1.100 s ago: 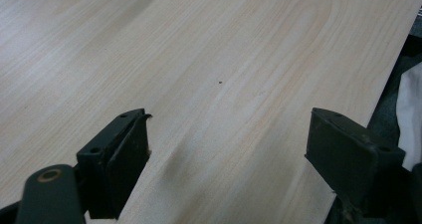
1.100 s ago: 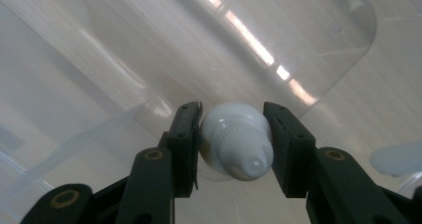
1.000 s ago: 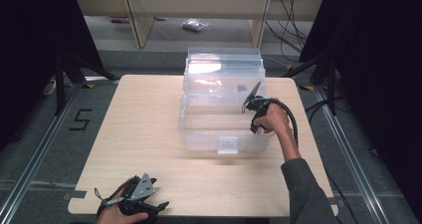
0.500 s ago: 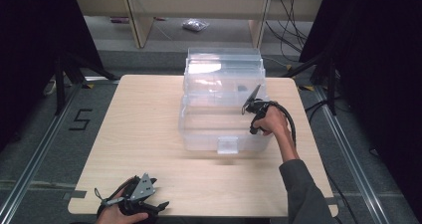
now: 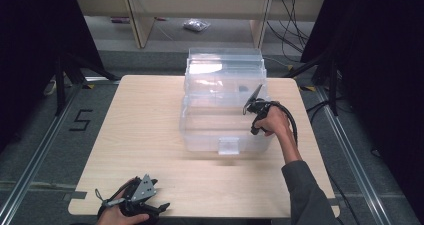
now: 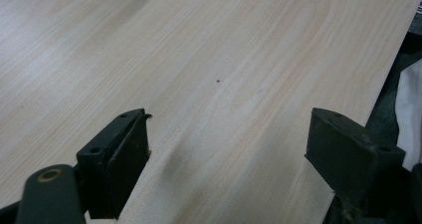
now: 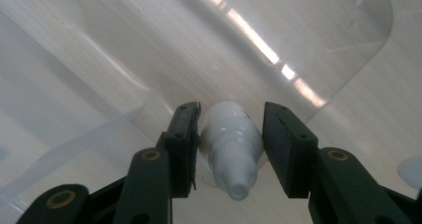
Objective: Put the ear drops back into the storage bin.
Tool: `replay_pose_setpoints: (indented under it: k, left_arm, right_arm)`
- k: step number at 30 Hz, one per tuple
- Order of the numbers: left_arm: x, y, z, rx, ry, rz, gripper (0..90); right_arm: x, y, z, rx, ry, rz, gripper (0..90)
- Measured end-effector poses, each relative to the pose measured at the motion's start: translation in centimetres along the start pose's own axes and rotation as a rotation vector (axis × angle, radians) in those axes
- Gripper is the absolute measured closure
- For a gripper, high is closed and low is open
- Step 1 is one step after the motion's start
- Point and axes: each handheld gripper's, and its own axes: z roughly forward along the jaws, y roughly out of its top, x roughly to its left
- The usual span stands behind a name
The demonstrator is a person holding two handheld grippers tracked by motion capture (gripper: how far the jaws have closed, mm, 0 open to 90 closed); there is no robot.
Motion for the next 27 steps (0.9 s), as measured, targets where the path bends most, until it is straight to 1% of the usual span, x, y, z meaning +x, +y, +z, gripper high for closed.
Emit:
replay_pose_setpoints:
  k: [1, 2, 4, 5, 6, 7, 8, 9, 10, 12, 13, 14, 15, 16, 17, 18, 19, 20, 21, 22, 23, 24, 25, 26, 27]
  left_arm:
    - [0.0, 0.0, 0.0, 0.000, 0.000, 0.000, 16.6]
    - [0.0, 0.0, 0.0, 0.000, 0.000, 0.002, 16.6]
    - [0.1, 0.0, 0.0, -0.002, -0.004, -0.002, 16.6]
    - [0.1, 0.0, 0.0, 0.008, 0.002, 0.004, 16.6]
    - [0.1, 0.0, 0.0, 0.007, -0.002, 0.003, 16.6]
    - [0.0, 0.0, 0.0, 0.001, 0.000, 0.002, 16.6]
    - [0.0, 0.0, 0.0, -0.001, 0.001, -0.001, 16.6]
    - [0.0, 0.0, 0.0, -0.001, 0.001, -0.001, 16.6]
    - [0.0, 0.0, 0.0, 0.000, 0.001, 0.000, 16.6]
    - [0.0, 0.0, 0.0, 0.000, 0.001, -0.001, 16.6]
    - [0.0, 0.0, 0.0, 0.001, 0.000, 0.001, 16.6]
    - [0.0, 0.0, 0.0, 0.000, 0.000, 0.001, 16.6]
    - [0.0, 0.0, 0.0, 0.000, 0.000, 0.001, 16.6]
    - [0.0, 0.0, 0.0, -0.002, 0.001, -0.001, 16.6]
    - [0.0, 0.0, 0.0, -0.002, 0.001, -0.002, 16.6]
    - [0.0, 0.0, 0.0, -0.002, 0.001, -0.002, 16.6]
    - [0.0, 0.0, 0.0, -0.001, 0.002, -0.001, 16.6]
    - [0.0, 0.0, 0.0, -0.001, 0.002, -0.001, 16.6]
    - [0.1, 0.0, 0.0, 0.009, 0.003, 0.008, 16.6]
    - [0.1, 0.0, 0.0, 0.009, 0.003, 0.008, 16.6]
    - [0.0, 0.0, 0.0, 0.001, 0.002, 0.001, 16.6]
    - [0.0, 0.0, 0.0, 0.001, 0.002, 0.001, 16.6]
    - [-0.1, 0.0, 0.0, -0.010, -0.001, -0.012, 16.6]
    - [-0.3, 0.0, 0.2, -0.034, -0.008, -0.044, 16.6]
    - [-0.8, 0.0, 0.6, -0.104, -0.020, -0.120, 16.6]
  right_arm:
    - [0.0, 0.0, 0.0, 0.000, 0.000, 0.000, 58.4]
    - [0.1, 0.0, -0.1, 0.003, -0.001, 0.014, 58.1]
    - [0.1, -0.1, -0.1, -0.001, -0.006, 0.014, 57.7]
    - [0.1, -0.1, -0.2, 0.001, -0.008, 0.009, 57.1]
    - [0.2, 0.0, -0.3, 0.004, -0.014, 0.011, 56.8]
    - [0.3, 0.0, -0.5, -0.011, -0.012, 0.017, 56.0]
    - [0.1, 0.0, -0.5, -0.020, -0.020, -0.013, 55.9]
    - [0.1, 0.0, -0.5, -0.020, -0.020, -0.013, 55.9]
    - [0.3, 0.1, -0.8, -0.014, -0.013, -0.002, 54.8]
    - [0.3, 0.2, -1.0, -0.015, -0.010, -0.003, 54.2]
    - [0.4, 0.2, -1.1, -0.019, -0.021, 0.008, 53.6]
    - [0.2, 0.1, -1.1, -0.031, -0.028, -0.031, 53.1]
    - [0.2, 0.1, -1.1, -0.031, -0.028, -0.031, 53.1]
    - [0.5, 0.2, -1.4, -0.028, -0.021, -0.005, 51.2]
    - [0.5, 0.1, -1.5, -0.035, -0.022, 0.004, 50.3]
    - [0.5, 0.1, -1.5, -0.035, -0.022, 0.004, 50.3]
    - [0.3, 0.1, -1.5, -0.066, -0.035, -0.036, 47.9]
    - [0.3, 0.1, -1.5, -0.066, -0.035, -0.036, 47.9]
    - [0.6, 0.1, -1.8, -0.052, -0.035, 0.001, 44.9]
    - [0.6, 0.1, -1.8, -0.052, -0.035, 0.001, 44.9]
    - [0.4, 0.0, -1.9, -0.067, -0.037, -0.017, 41.8]
    - [0.4, 0.0, -1.9, -0.067, -0.037, -0.017, 41.8]
    - [0.6, 0.0, -2.0, -0.061, -0.028, 0.016, 41.7]
    - [0.5, -0.1, -2.2, -0.086, -0.017, 0.013, 40.5]
    - [0.3, -0.2, -2.3, -0.114, -0.036, -0.024, 39.9]
